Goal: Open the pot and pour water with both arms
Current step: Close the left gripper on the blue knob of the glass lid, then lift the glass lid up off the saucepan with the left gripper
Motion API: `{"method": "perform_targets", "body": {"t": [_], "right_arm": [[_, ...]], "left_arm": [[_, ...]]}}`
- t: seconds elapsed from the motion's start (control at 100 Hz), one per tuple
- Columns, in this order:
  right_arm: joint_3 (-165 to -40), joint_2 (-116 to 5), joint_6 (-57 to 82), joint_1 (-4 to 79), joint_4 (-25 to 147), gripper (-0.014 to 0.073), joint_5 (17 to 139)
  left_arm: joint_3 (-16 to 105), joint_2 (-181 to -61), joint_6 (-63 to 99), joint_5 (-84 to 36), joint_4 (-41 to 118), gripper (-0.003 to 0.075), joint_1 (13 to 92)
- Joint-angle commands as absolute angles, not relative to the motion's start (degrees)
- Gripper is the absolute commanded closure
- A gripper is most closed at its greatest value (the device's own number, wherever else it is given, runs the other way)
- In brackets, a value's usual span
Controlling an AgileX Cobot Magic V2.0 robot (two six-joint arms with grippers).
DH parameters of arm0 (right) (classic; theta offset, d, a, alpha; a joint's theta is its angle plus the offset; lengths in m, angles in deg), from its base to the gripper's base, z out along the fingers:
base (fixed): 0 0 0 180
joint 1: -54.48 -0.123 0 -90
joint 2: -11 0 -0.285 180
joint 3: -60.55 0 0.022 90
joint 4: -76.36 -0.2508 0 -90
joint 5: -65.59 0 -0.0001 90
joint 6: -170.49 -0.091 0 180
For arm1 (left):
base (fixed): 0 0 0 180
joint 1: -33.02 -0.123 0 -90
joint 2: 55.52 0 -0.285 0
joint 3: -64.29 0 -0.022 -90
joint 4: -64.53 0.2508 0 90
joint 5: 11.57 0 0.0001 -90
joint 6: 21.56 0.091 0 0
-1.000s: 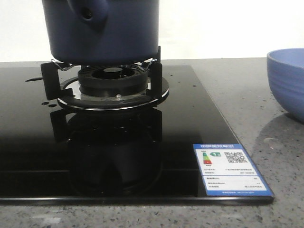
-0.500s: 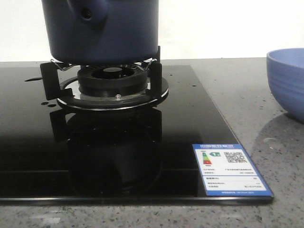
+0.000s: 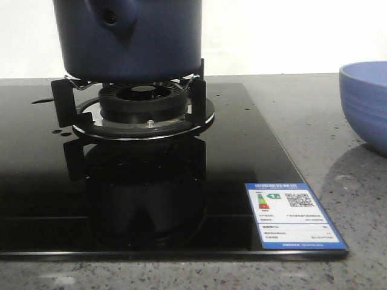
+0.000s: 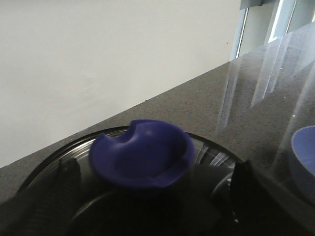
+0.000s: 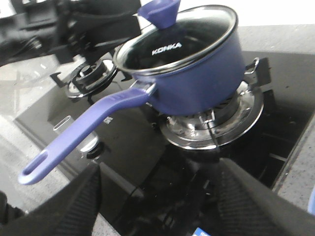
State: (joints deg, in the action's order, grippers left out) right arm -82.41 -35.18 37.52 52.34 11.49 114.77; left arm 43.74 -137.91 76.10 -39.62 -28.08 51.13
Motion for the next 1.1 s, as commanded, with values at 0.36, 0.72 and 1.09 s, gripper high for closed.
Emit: {"method": "perform_targets", "body": {"t": [0.36, 0.72, 1.09], "right_arm": [[-84.4, -35.7, 38.4, 52.2, 8.3, 0.0153, 113.5], [-84.4, -35.7, 38.4, 52.2, 6.8, 0.0153, 113.9], [-84.4, -35.7, 38.4, 52.2, 6.8, 0.0153, 112.2]], "left_arm": [[45.9, -142.7, 85.3, -48.3, -39.6, 0.0186, 48.9], [49.7, -146.9, 87.8, -48.3, -42.0, 0.0186, 48.9], [50.5, -148.5, 87.9, -49.9, -42.0, 0.0348, 48.9]]}}
